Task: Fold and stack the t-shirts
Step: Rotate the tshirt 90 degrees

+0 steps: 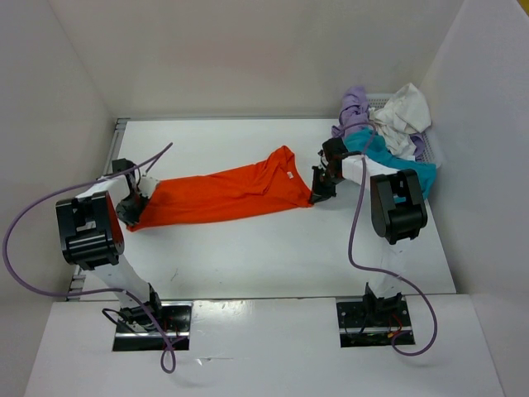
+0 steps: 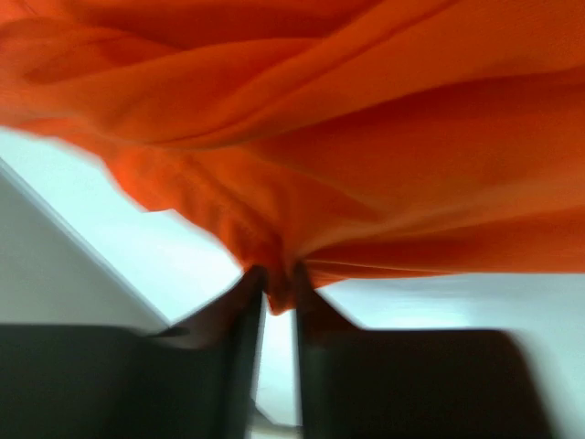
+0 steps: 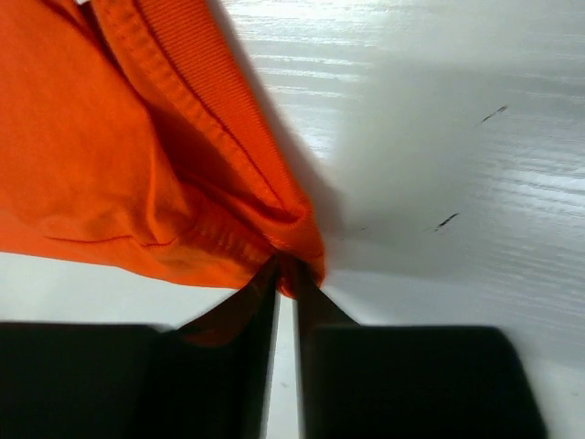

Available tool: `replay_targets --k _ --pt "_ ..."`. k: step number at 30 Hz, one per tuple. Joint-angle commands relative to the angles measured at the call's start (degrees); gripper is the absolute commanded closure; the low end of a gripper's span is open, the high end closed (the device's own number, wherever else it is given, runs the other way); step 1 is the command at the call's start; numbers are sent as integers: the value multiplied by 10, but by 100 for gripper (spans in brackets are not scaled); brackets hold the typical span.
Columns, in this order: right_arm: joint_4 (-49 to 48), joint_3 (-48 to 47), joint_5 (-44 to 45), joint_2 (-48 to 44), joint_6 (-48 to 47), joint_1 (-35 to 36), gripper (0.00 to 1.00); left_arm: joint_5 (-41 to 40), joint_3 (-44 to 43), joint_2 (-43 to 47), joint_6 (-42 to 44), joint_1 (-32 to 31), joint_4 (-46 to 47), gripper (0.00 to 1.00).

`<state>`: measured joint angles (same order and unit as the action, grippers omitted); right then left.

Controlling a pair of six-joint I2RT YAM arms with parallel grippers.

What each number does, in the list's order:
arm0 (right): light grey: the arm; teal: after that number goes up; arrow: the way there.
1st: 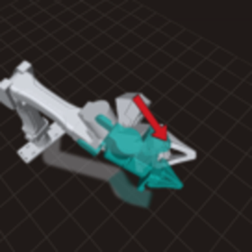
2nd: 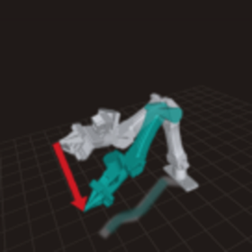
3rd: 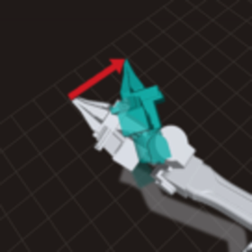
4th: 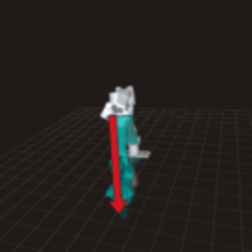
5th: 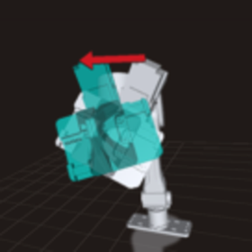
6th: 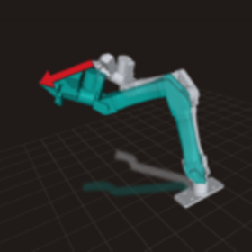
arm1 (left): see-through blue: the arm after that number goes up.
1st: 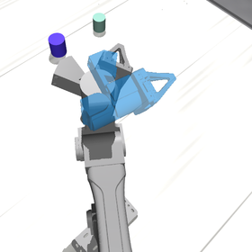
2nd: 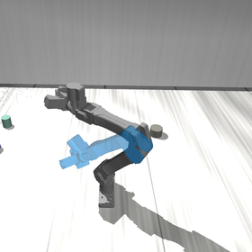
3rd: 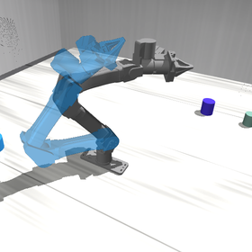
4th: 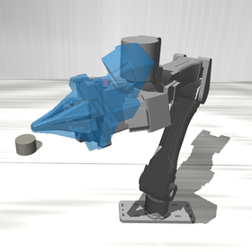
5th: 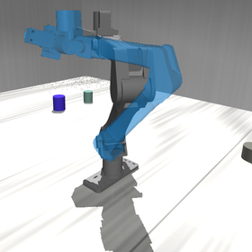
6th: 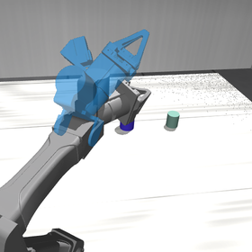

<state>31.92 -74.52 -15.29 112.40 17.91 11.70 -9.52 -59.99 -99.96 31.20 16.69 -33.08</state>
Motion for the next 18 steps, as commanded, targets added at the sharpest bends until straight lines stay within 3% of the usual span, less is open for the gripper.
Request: replay_targets --k 1,5,11,18 --pt "33 2 18 -22 -16 -5 63 -31 17 -2 27 5 -32 62" --pt "47 8 24 -44 -22 -5 59 -31 11 20 33 5 -67 35" --pt "59 14 39 -89 4 -5 59 -21 -70 66 14 11 -106 29" --pt "71 9 88 -99 34 -5 41 3 -145 27 -29 11 -64 25"
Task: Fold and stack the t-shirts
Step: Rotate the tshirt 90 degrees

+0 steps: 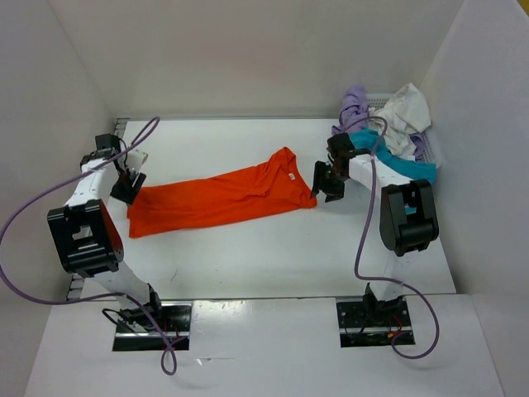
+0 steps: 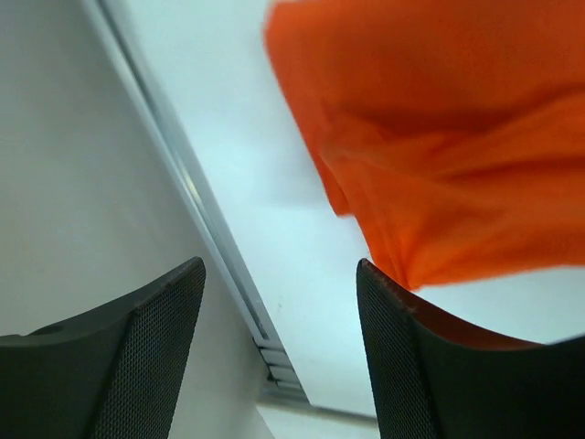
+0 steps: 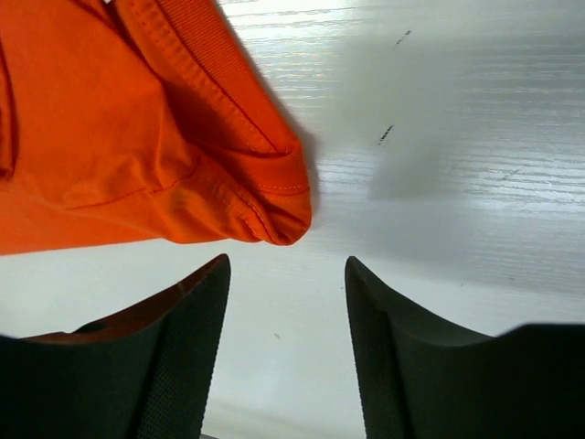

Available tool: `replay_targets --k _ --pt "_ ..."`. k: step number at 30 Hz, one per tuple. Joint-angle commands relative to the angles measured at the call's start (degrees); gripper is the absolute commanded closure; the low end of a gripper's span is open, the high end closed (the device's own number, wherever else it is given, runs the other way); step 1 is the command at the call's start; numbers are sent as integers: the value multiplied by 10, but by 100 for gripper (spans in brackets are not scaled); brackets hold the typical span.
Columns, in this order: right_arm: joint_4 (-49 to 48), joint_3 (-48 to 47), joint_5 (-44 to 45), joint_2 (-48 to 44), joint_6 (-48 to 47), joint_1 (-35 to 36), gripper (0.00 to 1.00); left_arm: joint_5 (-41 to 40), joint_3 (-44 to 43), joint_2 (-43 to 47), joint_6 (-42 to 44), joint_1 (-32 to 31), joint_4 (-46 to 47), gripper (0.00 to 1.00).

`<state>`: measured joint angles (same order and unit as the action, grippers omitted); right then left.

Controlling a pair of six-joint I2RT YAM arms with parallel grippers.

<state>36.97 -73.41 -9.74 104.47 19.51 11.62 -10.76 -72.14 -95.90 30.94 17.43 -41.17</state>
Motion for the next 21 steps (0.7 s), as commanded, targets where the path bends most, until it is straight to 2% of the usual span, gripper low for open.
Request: replay_targets --k 1,6,10,13,14,15,16,17,18,19,21 --pt "13 3 25 -15 24 -4 40 15 -29 -24 -33 3 28 25" --pt "-30 15 4 27 46 -4 40 31 -98 -117 -75 3 83 24" --pt "-46 15 -12 59 59 2 40 43 -120 -162 -91 -2 94 24" --pt "-53 10 -12 80 59 2 46 37 -103 -169 -91 -2 113 24" --pt "-53 10 -12 86 59 8 50 36 -97 -175 -91 -2 113 28" --pt "-53 4 -12 92 59 8 60 31 -91 -175 -83 -2 113 35" --pt "-53 4 -19 97 59 8 67 22 -82 -175 -77 -2 113 43" --pt "-53 -2 -19 104 59 8 75 22 -59 -175 -72 -2 113 58" --pt "-53 -14 -19 104 59 8 90 17 -45 -161 -62 -2 113 66" --pt "-53 -24 -13 118 53 8 97 17 -30 -147 -62 3 113 78" --pt "-31 -79 -13 136 46 8 100 12 -1 -131 -46 3 113 80"
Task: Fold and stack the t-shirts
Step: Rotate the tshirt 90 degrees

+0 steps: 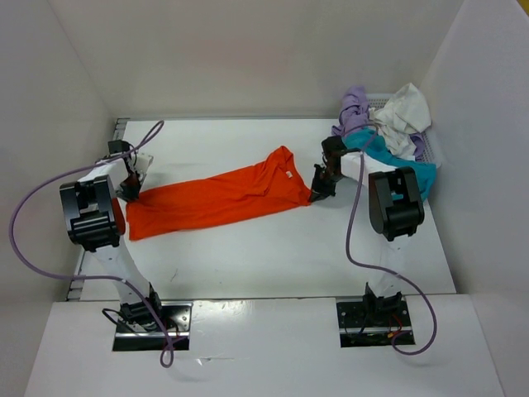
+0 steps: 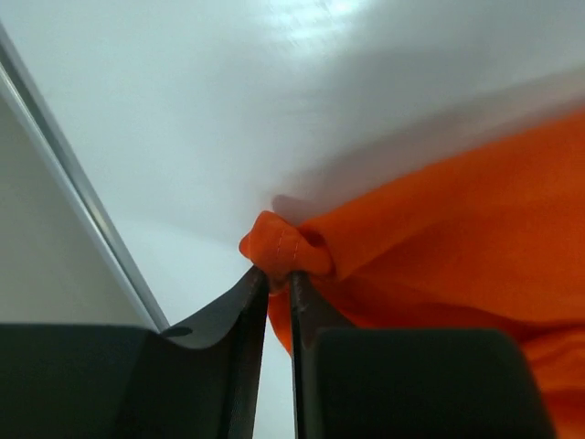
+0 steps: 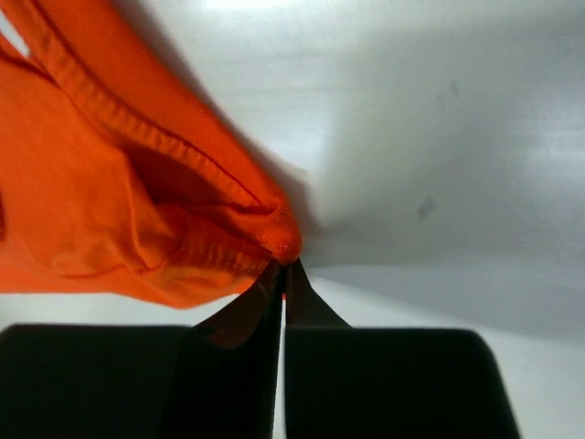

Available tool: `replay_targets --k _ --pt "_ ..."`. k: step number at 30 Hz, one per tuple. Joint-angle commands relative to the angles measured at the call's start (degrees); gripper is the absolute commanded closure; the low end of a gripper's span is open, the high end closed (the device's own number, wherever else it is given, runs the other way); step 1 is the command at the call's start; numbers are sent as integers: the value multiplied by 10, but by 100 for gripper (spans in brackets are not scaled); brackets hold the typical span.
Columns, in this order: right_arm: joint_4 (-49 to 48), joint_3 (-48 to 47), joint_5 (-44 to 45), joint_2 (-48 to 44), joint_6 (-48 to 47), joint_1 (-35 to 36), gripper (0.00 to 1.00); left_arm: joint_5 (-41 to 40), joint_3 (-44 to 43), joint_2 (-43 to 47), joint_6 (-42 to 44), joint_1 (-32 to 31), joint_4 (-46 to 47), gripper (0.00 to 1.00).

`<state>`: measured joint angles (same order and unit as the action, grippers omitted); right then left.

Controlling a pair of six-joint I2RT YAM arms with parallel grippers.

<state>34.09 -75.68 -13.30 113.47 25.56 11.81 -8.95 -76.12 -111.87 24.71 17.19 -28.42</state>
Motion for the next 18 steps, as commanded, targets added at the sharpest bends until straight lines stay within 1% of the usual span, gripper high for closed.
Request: replay_targets --k 1,2,3,5,6,7,8,9,10,11,12,13,14,15,17,18 --pt "6 -83 29 74 -21 6 100 -6 67 37 17 6 -15 80" --pt "16 -115 36 90 -21 6 100 -6 80 50 25 6 -15 80" --pt "26 -187 42 108 -21 6 100 2 90 57 25 6 -20 80" --pt "62 -275 74 149 -27 16 100 10 114 74 39 6 -36 80" --pt "77 -381 89 200 -33 16 100 18 120 79 39 6 -41 80" --pt "118 -443 103 229 -33 25 100 18 120 84 46 6 -51 76" --pt "148 -592 134 302 -46 35 100 18 128 89 46 0 -58 74" --pt "183 -681 151 347 -53 40 100 18 134 98 52 -5 -63 72" --pt "257 -782 163 394 -62 40 79 18 134 104 52 -10 -68 69" --pt "246 -829 143 405 -68 45 58 11 139 113 59 -25 -77 63" --pt "222 -824 105 405 -87 40 45 11 139 119 64 -34 -84 59" --pt "216 -832 81 405 -100 40 37 11 153 126 69 -43 -94 56" --pt "215 -832 81 405 -108 40 19 11 160 142 75 -52 -95 54" --pt "215 -832 96 396 -116 40 13 11 167 151 81 -67 -95 52" --pt "228 -819 101 358 -129 33 10 11 187 177 81 -73 -100 49" --pt "228 -819 101 342 -129 28 10 11 187 184 81 -78 -100 49"
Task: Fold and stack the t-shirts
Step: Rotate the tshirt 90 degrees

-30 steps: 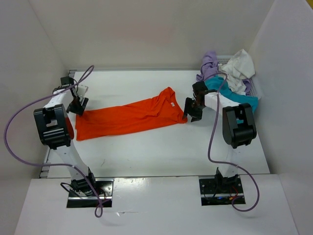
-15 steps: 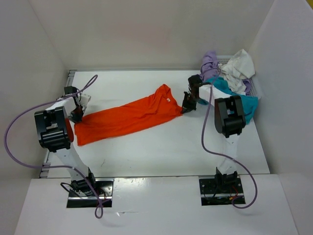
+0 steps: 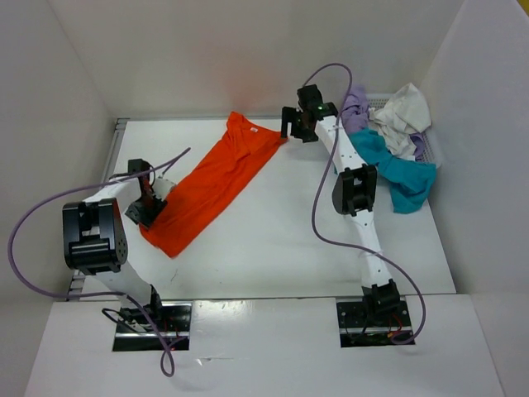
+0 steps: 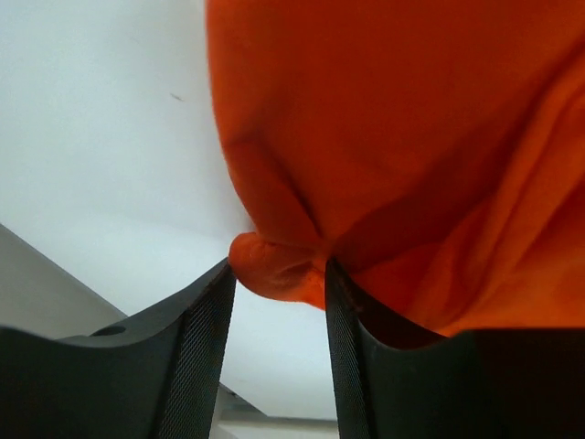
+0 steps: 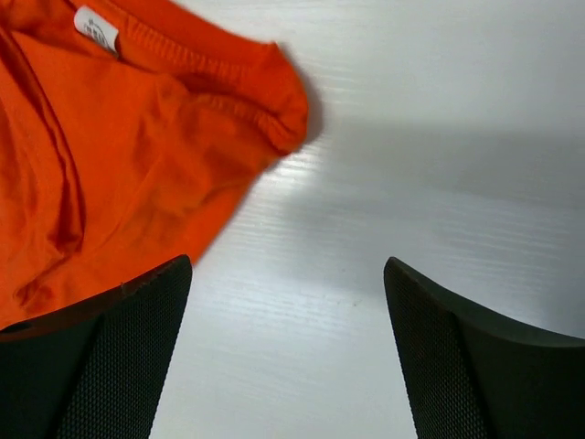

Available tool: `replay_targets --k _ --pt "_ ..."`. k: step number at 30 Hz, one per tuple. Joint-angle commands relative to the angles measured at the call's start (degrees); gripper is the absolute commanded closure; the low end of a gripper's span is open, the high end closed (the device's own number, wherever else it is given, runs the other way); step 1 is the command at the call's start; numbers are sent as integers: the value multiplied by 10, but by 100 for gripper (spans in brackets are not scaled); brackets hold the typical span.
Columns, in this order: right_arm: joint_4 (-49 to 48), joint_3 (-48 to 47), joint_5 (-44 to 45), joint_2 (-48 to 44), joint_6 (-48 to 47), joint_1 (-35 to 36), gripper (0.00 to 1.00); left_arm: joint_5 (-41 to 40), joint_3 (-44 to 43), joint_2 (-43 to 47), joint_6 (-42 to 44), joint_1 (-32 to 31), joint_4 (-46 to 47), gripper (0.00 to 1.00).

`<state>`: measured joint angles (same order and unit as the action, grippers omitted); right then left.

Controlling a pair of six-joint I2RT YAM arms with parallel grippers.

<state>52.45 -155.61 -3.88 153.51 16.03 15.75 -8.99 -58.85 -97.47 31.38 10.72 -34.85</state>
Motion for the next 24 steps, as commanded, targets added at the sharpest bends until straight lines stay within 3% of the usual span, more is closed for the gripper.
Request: replay_targets --k 1,4,6,9,10,13,16,18,24 --pt "50 -9 2 -98 -29 -18 10 12 21 40 6 -13 -43 49" --pt "50 63 18 -174 -28 -1 10 -5 33 61 0 -13 -56 49" --pt "29 212 55 -294 -28 43 10 9 38 99 0 -7 -77 47" --pt "-40 369 72 -391 -16 94 10 52 38 138 20 -2 -114 46" --pt "-65 478 43 -423 1 109 11 58 44 165 20 4 -114 44" --pt "-169 650 0 -522 122 195 19 20 60 205 12 30 -84 33" --pt "-212 679 0 -513 186 269 26 20 60 205 -12 58 -42 32" --pt "-226 662 0 -460 238 333 30 43 36 186 -33 79 -31 29" --pt "-218 507 -9 -295 295 441 43 100 8 129 -85 91 -9 26"
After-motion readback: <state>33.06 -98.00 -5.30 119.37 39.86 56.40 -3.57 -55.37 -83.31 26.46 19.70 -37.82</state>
